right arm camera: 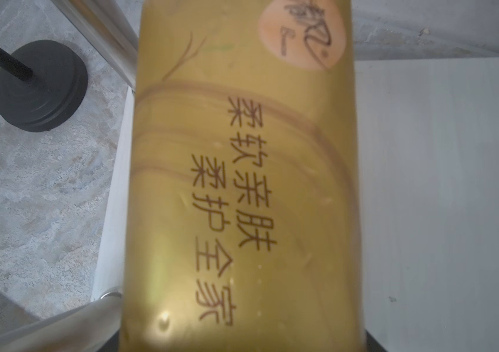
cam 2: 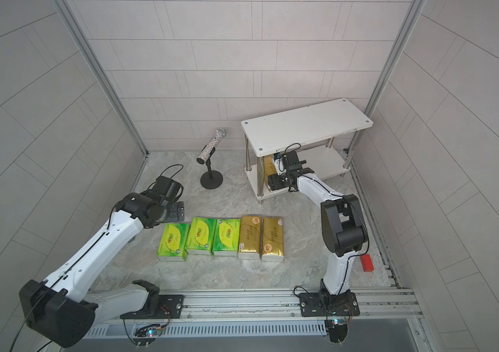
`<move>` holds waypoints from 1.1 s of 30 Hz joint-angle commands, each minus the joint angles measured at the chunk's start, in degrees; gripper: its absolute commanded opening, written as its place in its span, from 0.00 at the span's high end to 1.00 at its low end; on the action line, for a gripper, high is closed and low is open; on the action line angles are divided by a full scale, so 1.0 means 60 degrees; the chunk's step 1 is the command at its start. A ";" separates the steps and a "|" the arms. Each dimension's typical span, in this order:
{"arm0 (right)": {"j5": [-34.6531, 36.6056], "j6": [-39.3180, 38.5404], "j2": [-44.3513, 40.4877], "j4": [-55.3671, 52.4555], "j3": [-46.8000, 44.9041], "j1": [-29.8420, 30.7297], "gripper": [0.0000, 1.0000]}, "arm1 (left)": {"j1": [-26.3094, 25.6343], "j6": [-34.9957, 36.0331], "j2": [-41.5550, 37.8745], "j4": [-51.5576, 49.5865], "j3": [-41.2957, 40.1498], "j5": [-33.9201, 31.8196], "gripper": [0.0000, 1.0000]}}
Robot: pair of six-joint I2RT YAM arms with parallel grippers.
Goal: Place the tissue boxes on the shelf by color
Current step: Place a box of tissues on the shelf.
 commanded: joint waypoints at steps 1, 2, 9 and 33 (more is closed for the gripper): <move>-0.0097 -0.0082 0.0266 -0.0197 0.0193 -0.0038 0.20 | -0.0042 0.0081 0.0154 -0.0189 0.0372 -0.0146 0.00; -0.0105 -0.0074 0.0308 -0.0196 0.0239 -0.0038 0.19 | -0.0044 0.0095 0.0175 -0.0190 0.0387 -0.0152 0.00; -0.0147 -0.0035 0.0422 -0.0211 0.0380 -0.0038 0.17 | -0.0042 0.0125 0.0221 -0.0185 0.0403 -0.0176 0.00; -0.0600 -0.0182 0.0572 -0.0249 0.0359 -0.0269 0.16 | -0.0041 0.0184 0.0187 -0.0282 0.0386 -0.0210 0.00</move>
